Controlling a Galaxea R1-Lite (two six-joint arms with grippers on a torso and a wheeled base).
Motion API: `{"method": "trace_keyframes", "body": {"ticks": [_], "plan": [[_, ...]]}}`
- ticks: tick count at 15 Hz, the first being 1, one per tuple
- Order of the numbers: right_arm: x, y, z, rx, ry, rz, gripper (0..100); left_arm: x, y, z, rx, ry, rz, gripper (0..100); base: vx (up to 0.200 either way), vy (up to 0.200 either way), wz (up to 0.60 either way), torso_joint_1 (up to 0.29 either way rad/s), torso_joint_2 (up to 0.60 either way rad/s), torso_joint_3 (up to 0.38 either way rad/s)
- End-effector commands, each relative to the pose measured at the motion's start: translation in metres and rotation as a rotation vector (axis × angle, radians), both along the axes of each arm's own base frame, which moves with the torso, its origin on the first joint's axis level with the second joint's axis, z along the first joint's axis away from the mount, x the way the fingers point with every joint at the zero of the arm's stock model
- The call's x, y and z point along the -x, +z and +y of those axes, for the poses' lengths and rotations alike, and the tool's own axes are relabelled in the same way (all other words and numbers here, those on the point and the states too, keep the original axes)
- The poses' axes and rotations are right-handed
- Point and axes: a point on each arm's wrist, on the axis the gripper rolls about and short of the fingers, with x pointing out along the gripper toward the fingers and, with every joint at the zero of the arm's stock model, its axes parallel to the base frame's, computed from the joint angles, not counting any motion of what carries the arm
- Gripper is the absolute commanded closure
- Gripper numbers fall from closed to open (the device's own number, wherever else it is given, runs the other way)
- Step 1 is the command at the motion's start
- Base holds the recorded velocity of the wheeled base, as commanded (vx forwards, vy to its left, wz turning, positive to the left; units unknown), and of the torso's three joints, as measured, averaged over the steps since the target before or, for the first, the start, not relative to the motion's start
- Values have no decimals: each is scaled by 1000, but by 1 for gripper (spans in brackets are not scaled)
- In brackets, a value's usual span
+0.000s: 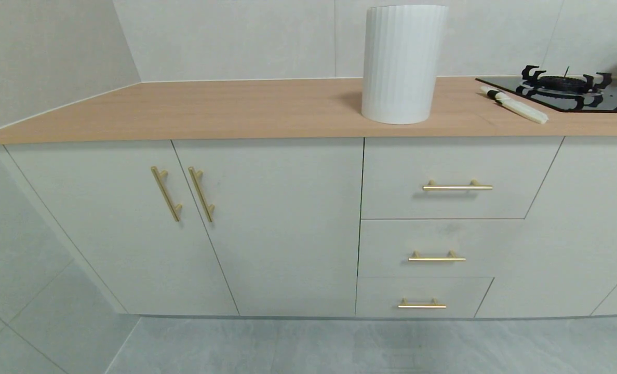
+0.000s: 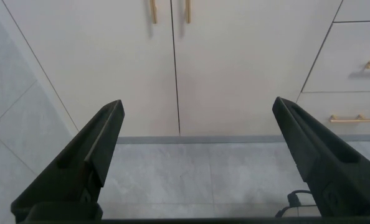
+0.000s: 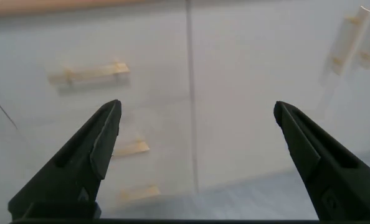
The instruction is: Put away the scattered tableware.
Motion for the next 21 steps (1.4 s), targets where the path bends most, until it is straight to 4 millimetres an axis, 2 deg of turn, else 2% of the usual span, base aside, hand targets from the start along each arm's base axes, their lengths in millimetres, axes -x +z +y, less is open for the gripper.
{"method": "trace_keyframes", "body": {"ticks": [1, 3, 6, 8, 13, 16, 21], "plan": [[88, -6, -3, 17, -32, -143, 0, 0, 0, 0, 0, 1, -1, 0, 0, 0, 0, 0, 0, 0], [98, -18, -2, 16, -49, -175, 0, 0, 0, 0, 0, 1, -1, 0, 0, 0, 0, 0, 0, 0], [76, -60, -2, 15, -36, -69, 0, 0, 0, 0, 0, -1, 1, 0, 0, 0, 0, 0, 0, 0], [68, -76, 0, 15, 40, -68, 0, 0, 0, 0, 0, -1, 1, 0, 0, 0, 0, 0, 0, 0], [67, -85, 3, -9, 172, 26, 0, 0, 0, 0, 2, 1, -1, 0, 0, 0, 0, 0, 0, 0], [67, -85, 3, 42, 184, 29, 0, 0, 0, 0, 0, -1, -1, 0, 0, 0, 0, 0, 0, 0], [67, -85, 3, 24, 215, 23, 0, 0, 0, 0, 0, 1, -1, 0, 0, 0, 0, 0, 0, 0]]}}
